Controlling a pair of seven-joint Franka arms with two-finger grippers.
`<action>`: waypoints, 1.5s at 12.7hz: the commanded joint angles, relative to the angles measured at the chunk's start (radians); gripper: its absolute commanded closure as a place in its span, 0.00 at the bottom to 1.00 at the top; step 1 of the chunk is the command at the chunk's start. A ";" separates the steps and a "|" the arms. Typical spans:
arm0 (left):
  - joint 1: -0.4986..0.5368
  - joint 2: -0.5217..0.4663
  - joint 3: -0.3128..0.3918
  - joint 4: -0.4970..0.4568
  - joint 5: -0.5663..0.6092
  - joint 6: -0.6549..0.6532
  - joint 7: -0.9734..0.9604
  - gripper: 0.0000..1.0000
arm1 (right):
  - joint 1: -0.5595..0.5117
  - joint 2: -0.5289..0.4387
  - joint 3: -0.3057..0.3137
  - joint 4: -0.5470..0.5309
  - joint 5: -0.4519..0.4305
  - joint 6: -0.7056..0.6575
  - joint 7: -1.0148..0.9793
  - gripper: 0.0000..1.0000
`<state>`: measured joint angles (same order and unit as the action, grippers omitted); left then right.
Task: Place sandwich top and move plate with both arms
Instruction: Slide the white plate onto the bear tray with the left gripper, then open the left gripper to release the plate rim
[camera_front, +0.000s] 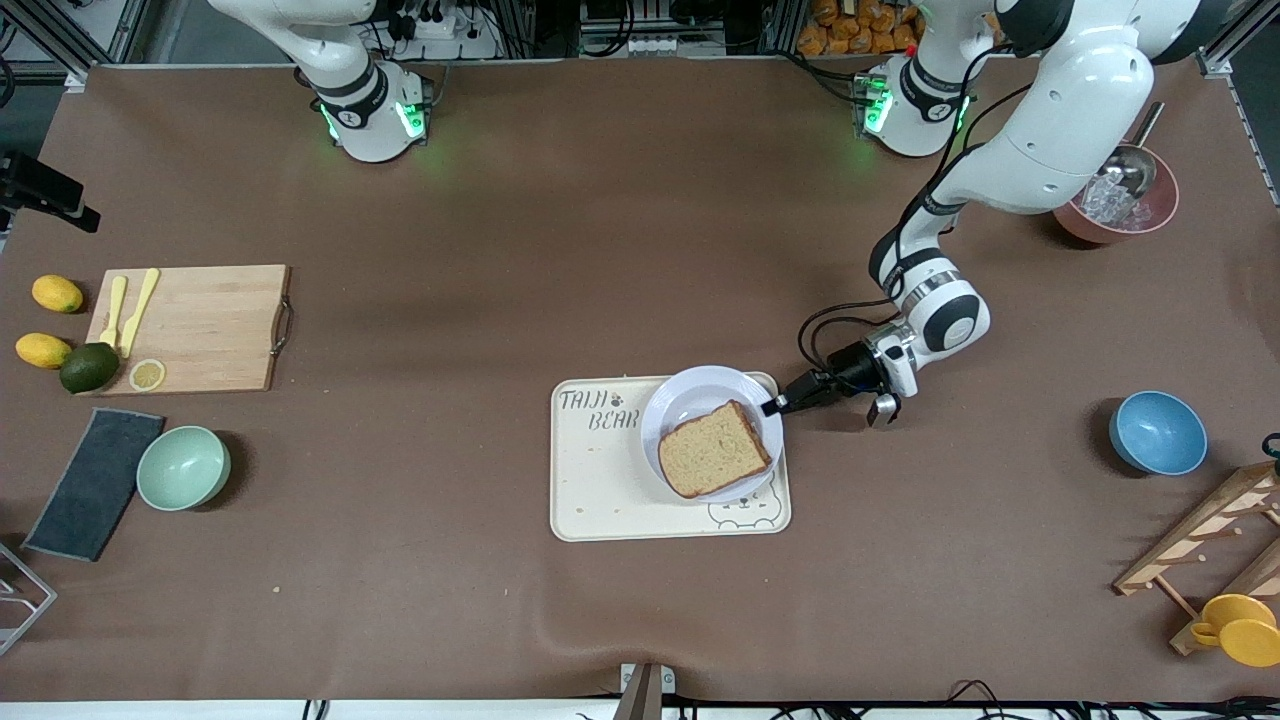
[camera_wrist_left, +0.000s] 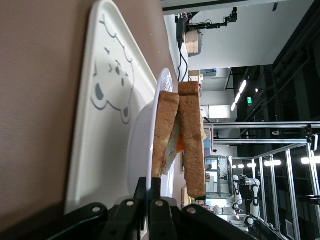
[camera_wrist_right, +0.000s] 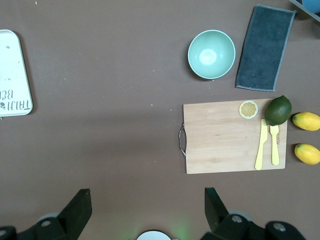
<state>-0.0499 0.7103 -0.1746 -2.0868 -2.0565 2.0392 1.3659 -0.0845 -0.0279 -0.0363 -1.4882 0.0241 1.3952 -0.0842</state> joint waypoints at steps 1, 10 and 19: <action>0.009 0.032 -0.003 0.027 0.018 -0.007 -0.014 1.00 | -0.017 -0.003 0.018 0.006 -0.012 -0.010 0.012 0.00; 0.016 0.037 -0.003 0.027 0.025 0.045 -0.031 0.76 | -0.015 -0.001 0.018 0.006 -0.010 -0.010 0.012 0.00; 0.087 -0.035 -0.003 0.007 0.229 0.065 -0.198 0.75 | -0.017 -0.001 0.018 0.006 -0.010 -0.007 0.012 0.00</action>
<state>-0.0050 0.7084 -0.1708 -2.0620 -1.8988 2.0943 1.2067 -0.0845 -0.0278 -0.0360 -1.4882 0.0241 1.3953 -0.0842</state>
